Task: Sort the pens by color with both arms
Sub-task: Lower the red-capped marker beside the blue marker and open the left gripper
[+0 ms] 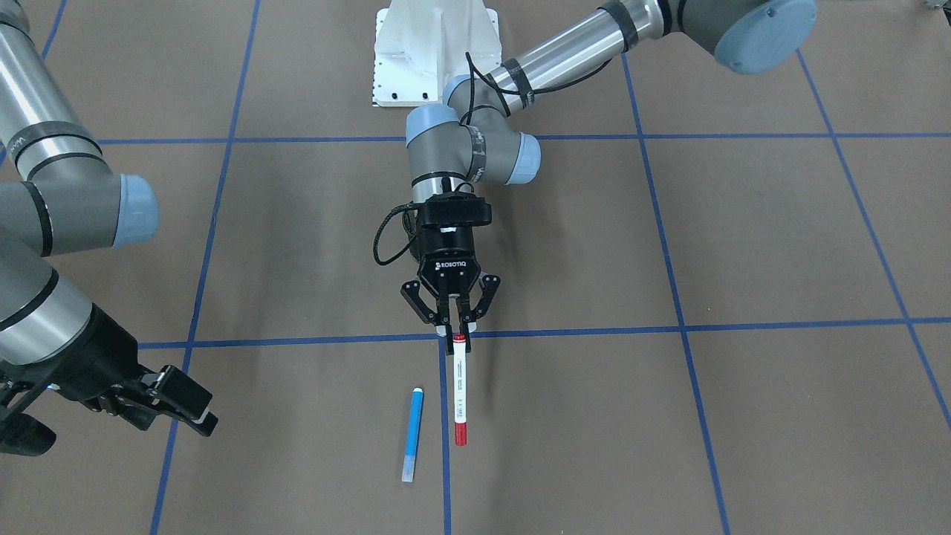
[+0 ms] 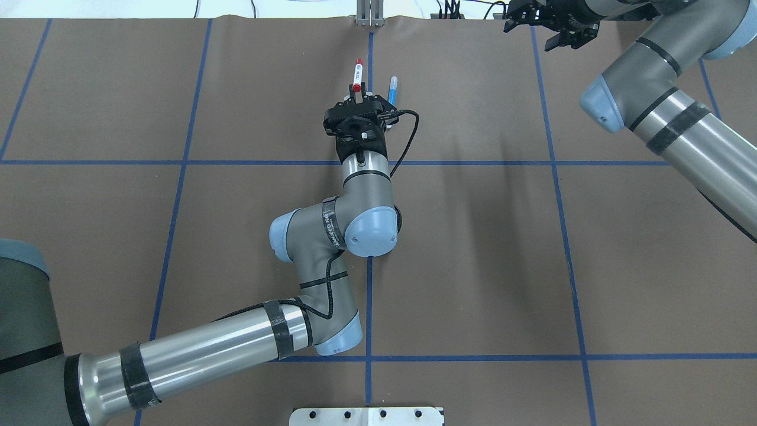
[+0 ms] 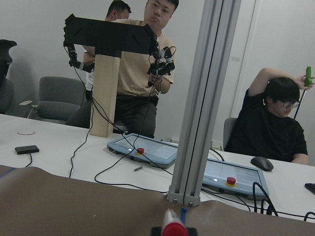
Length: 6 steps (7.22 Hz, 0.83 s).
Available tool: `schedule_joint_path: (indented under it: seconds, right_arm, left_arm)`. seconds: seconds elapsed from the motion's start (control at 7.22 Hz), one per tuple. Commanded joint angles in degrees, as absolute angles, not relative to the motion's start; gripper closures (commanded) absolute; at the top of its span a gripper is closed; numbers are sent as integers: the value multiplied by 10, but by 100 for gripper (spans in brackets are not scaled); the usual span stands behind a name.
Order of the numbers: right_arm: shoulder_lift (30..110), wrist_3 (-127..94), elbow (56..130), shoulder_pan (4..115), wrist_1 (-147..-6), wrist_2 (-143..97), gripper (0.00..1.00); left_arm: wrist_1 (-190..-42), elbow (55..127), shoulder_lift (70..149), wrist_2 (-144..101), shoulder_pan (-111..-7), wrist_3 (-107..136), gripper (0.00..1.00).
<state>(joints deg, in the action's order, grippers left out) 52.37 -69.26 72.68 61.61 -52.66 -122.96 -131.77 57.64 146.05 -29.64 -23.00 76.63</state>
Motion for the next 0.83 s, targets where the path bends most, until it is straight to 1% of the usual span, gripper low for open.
schedule_joint_path:
  seconds: [0.0, 0.28, 0.55, 0.69]
  right_arm:
    - [526, -692, 727, 616, -526, -1229, 0]
    - [529, -693, 727, 616, -525, -1229, 0]
    - [530, -692, 727, 615, -525, -1229, 0]
    - [530, -691, 727, 615, -525, -1228, 0]
  left_arm:
    - [-1318, 553, 1474, -298, -230, 768, 100]
    - [-1317, 538, 1491, -298, -231, 776, 91]
    - [-1317, 527, 1499, -301, -235, 779, 91]
    - [-1318, 500, 1512, -303, -240, 780, 91]
